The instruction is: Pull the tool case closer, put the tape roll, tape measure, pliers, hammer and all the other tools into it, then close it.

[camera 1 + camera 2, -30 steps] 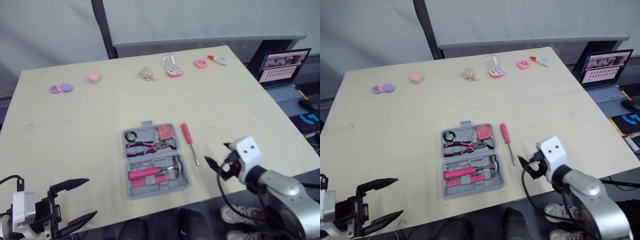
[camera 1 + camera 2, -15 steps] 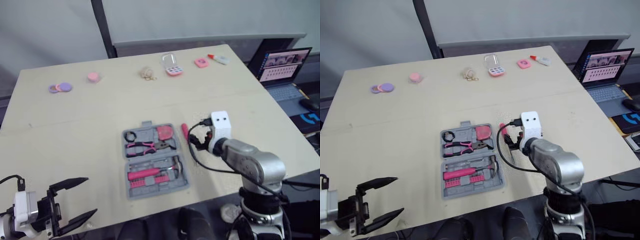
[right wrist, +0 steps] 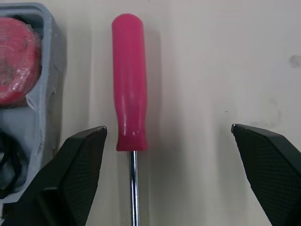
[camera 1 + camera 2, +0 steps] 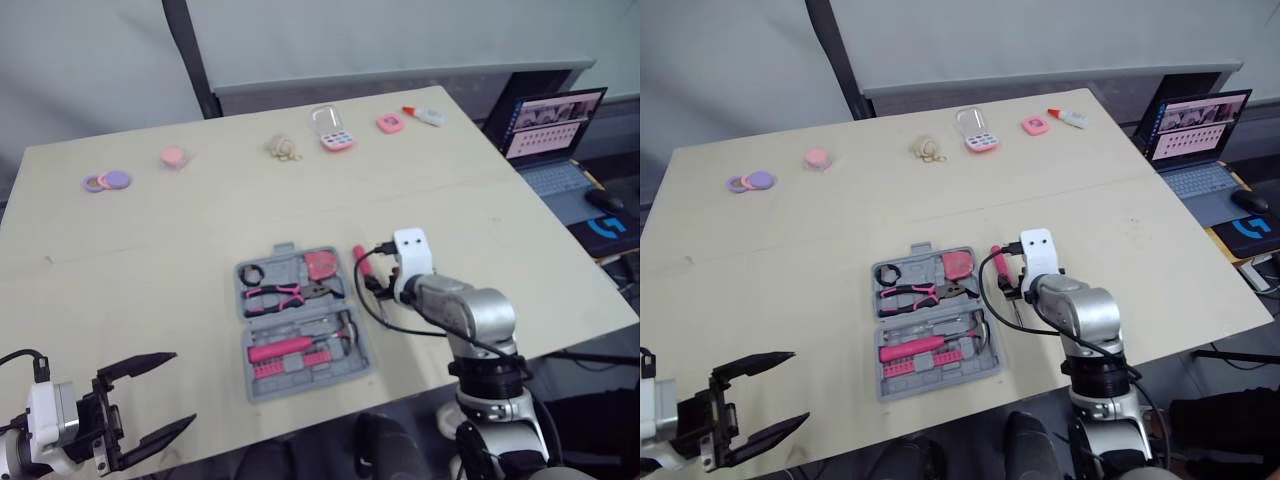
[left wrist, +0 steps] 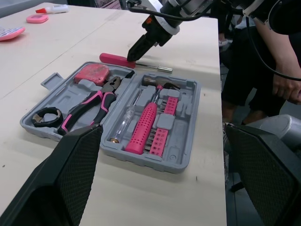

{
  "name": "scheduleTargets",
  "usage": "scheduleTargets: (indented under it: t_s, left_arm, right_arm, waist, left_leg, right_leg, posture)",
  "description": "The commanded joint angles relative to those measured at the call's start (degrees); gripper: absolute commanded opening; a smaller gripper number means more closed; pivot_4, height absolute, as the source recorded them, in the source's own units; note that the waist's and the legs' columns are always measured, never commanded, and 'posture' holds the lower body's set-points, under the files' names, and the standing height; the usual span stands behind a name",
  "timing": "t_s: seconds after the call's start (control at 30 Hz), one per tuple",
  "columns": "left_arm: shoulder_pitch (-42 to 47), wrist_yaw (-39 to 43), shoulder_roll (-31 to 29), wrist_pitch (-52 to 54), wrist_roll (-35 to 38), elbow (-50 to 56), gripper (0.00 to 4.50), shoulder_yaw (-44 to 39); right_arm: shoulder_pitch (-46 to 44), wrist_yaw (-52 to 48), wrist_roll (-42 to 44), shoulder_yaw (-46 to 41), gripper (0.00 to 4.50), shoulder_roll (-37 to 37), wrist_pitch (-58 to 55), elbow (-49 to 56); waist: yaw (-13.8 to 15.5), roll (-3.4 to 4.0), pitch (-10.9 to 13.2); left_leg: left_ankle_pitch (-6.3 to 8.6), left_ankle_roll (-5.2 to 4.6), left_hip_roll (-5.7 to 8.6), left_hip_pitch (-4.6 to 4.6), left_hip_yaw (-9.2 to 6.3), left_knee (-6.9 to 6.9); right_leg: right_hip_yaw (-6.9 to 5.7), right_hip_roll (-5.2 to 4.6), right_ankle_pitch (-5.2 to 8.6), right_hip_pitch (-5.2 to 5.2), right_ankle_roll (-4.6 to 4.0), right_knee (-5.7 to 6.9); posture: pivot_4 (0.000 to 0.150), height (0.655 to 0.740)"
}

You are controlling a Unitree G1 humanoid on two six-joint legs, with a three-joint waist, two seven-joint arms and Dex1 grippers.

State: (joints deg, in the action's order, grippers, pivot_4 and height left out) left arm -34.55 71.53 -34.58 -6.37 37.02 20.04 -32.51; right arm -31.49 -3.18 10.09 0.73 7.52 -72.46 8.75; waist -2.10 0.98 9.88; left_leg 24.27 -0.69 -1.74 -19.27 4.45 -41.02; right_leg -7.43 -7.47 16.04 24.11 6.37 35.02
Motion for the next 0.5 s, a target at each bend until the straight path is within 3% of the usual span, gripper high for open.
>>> scheduleTargets:
  t_s: [0.03, 0.43, 0.5]
  left_arm:
    - [-1.5, -0.76, 0.45, -0.56, 0.22, 2.32, 4.46, -0.86]
    - [-3.27, -2.55, 0.69, -0.36, 0.28, 4.07, 4.46, -1.26]
    - [-3.47, -2.62, 0.68, -0.38, 0.23, 4.12, 4.5, -1.28]
  right_arm:
    - [-1.35, 0.7, -0.89, 1.03, 4.5, -1.21, 1.53, -0.23]
    - [-2.63, 0.45, -3.28, 2.82, 4.5, -3.07, 5.69, -7.12]
    - [-2.83, 0.58, -3.47, 3.05, 3.97, -3.13, 5.86, -7.81]
  waist:
    - [0.0, 0.0, 0.0]
    - [-0.34, -0.05, -0.03]
    - [-0.67, -0.05, -0.03]
  left_leg:
    - [0.0, 0.0, 0.0, -0.01, 0.01, 0.0]
    - [0.0, 0.0, -0.03, -0.13, 0.75, -0.01]
    - [0.0, 0.0, -0.04, -0.11, 0.78, -0.01]
  right_leg:
    - [0.02, 0.0, 0.0, 0.03, 0.0, 0.01]
    - [0.18, -0.01, 0.0, 0.37, 0.0, 0.2]
    - [0.21, -0.01, 0.0, 0.37, 0.0, 0.21]
  posture:
    - [0.15, 0.7287]
    - [0.15, 0.7287]
    - [0.15, 0.7287]
